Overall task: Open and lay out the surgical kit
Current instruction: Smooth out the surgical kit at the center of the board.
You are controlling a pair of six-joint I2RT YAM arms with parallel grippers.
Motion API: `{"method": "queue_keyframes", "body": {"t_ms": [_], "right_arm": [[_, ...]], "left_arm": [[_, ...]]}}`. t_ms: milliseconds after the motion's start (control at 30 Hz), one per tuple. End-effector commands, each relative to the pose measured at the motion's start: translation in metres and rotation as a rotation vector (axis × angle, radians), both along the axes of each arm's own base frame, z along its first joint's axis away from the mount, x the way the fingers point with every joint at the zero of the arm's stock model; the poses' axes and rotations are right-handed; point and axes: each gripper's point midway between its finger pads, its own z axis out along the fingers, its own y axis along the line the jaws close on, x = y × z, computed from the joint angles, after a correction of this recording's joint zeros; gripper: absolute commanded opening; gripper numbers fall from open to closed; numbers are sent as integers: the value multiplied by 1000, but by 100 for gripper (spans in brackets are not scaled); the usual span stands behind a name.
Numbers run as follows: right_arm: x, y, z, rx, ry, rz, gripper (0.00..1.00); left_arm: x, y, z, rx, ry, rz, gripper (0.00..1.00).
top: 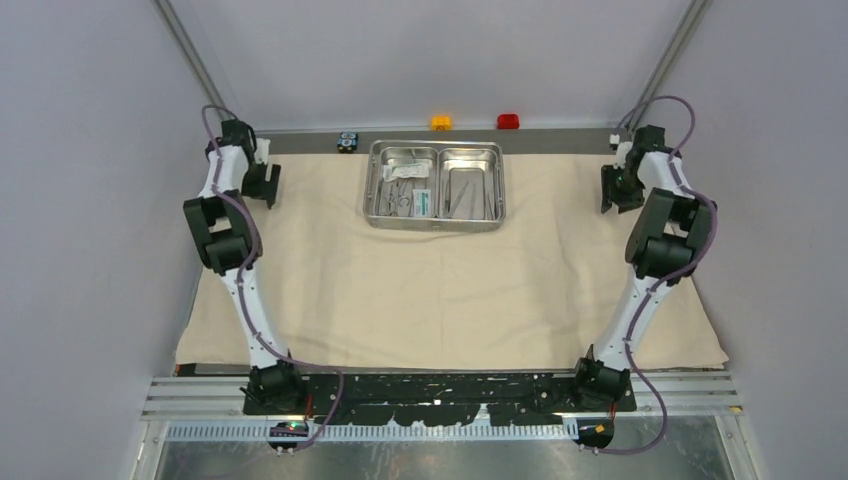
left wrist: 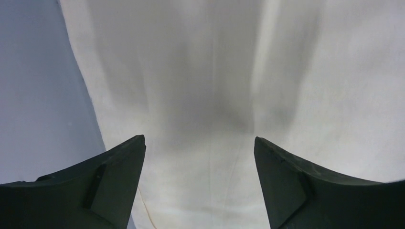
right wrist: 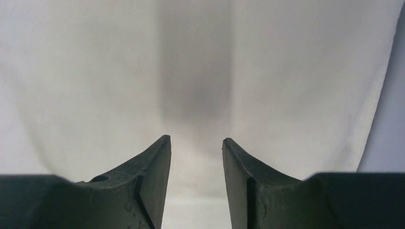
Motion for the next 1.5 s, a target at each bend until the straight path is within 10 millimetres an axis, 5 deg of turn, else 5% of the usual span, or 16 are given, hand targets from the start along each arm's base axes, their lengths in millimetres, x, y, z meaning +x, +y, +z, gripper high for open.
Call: {"method": "queue_keyframes", "body": {"t_ms": [0, 133, 233, 467, 667, 967, 1467], "right_arm": [[-15, 36, 90, 55, -253, 168, 51], [-75, 78, 79, 114, -196, 330, 57], [-113, 113, 67, 102, -146, 484, 59], [-170, 182, 21, 42, -14, 800, 55], [-211, 184, -9, 4, 125, 912, 52], [-270, 168, -21, -85, 365, 1087, 52], [-322, 165, -32, -182, 598, 1284, 50]], "left_arm": [[-11, -17, 85, -24, -221, -93, 89], [-57, -53, 90, -118, -236, -226, 94], [-94, -75, 74, -174, -191, -317, 95], [-154, -92, 30, -193, -82, -433, 93], [-187, -86, 5, -138, 6, -485, 91], [-224, -81, -19, -79, 98, -530, 90], [-259, -76, -27, -24, 173, -581, 89]]}}
